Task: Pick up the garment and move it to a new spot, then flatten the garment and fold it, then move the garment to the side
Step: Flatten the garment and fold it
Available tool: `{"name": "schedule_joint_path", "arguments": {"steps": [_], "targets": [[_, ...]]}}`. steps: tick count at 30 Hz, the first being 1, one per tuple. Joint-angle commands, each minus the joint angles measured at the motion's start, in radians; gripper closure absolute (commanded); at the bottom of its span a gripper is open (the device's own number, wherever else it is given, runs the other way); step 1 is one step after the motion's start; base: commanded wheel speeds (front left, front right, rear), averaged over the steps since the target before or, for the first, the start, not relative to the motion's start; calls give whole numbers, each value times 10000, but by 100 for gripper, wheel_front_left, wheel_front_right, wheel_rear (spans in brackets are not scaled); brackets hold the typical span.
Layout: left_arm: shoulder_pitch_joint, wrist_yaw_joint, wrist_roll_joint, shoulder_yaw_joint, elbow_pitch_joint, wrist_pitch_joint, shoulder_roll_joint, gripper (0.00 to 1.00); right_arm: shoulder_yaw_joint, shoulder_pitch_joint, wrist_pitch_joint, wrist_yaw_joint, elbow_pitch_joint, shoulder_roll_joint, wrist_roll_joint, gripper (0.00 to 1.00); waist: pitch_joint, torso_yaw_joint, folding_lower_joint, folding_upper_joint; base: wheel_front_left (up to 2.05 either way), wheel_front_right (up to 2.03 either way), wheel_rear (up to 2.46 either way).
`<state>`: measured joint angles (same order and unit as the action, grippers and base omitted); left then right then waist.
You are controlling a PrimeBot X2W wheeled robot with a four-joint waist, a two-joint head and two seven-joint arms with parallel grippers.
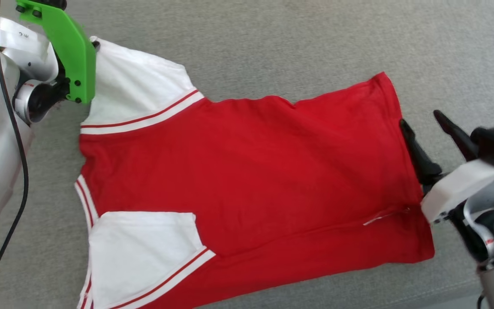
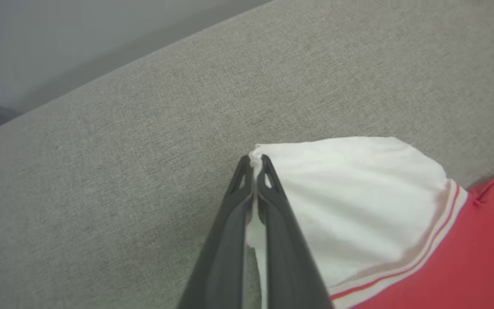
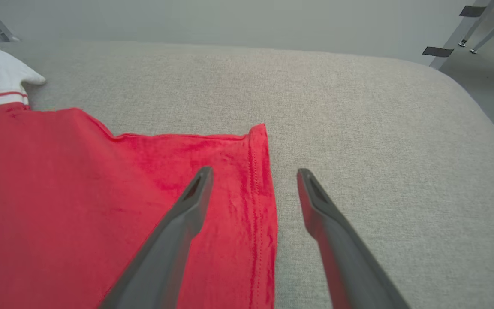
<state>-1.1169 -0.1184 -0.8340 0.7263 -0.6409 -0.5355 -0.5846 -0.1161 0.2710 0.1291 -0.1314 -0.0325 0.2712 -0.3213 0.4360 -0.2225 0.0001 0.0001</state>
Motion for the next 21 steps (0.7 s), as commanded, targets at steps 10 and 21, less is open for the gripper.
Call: {"name": "schedule_joint_path", "arguments": {"steps": [10, 21], "targets": [[967, 658, 45, -45, 3587, 80, -463, 100, 107, 1860, 4853, 7, 332, 1515, -686, 0, 129, 1506, -1, -1, 0, 0, 0], [1620, 1432, 135, 15, 6383, -206, -873, 100, -206, 3426, 6456, 7, 1951, 2140, -635, 0, 682, 2213, -1, -1, 0, 0, 0]]}}
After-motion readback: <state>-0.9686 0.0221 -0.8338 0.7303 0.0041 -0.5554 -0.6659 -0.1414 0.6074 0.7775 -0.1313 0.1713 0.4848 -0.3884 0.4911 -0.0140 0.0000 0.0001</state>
